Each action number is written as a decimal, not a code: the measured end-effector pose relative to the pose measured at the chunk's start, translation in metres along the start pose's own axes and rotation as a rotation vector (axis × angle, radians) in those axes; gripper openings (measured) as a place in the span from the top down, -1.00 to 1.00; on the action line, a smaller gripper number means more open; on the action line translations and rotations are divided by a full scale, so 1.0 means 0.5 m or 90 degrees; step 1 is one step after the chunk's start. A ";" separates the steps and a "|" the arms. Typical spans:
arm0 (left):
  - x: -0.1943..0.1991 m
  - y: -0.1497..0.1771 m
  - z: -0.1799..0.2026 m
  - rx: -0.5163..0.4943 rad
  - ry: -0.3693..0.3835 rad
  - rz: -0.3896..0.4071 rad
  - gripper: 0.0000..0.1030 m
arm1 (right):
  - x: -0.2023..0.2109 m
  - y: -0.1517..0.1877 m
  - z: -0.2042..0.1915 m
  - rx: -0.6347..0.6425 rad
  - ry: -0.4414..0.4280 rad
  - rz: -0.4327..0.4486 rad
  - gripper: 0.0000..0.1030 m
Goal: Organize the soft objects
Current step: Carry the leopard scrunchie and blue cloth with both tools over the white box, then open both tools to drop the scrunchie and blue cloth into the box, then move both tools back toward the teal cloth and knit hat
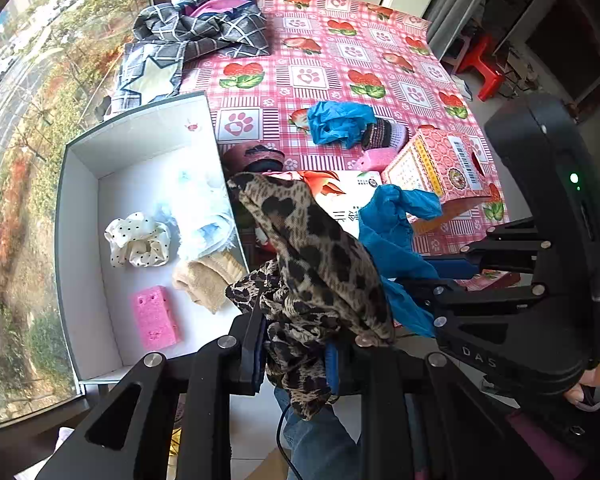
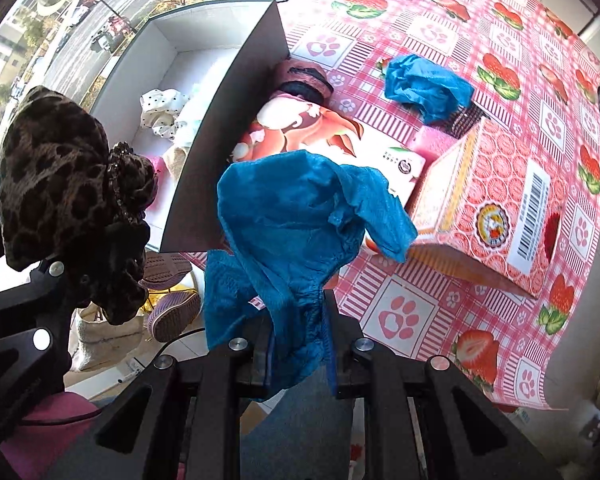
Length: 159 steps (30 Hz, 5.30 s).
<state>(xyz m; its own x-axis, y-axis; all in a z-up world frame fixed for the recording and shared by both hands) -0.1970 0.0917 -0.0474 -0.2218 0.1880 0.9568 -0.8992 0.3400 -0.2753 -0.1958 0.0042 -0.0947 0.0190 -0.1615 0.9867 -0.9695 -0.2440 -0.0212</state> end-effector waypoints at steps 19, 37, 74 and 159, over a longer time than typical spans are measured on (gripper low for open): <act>0.027 0.009 -0.121 0.109 -0.046 0.024 0.52 | 0.025 -0.089 -0.073 0.072 0.006 0.020 0.63; 0.020 0.018 -0.176 0.157 -0.060 0.014 0.52 | 0.026 -0.121 -0.109 0.088 0.001 0.017 0.63; -0.026 0.009 -0.311 0.272 -0.113 -0.023 0.52 | 0.015 -0.223 -0.194 0.058 -0.055 0.010 0.63; -0.289 -0.394 -0.006 0.163 0.052 -0.124 -0.81 | 0.052 -0.244 0.451 -0.345 -0.088 -0.049 -0.79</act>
<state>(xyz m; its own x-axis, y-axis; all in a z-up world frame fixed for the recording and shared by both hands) 0.0134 0.0001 -0.1319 -0.0148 0.2197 0.9755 -0.9896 0.1367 -0.0458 -0.0218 -0.1858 -0.1027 0.0904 -0.2949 0.9512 -0.9505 0.2597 0.1709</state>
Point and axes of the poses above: each gripper's, at about its wrist camera, not at the fingertips, and x roughly against the way its jaws point, z to its right, y to its underside, the point moved 8 cm from there along -x, roughly the way its jaws point, and after that the axes turned 7 degrees about -x, right-handed, at the moved point
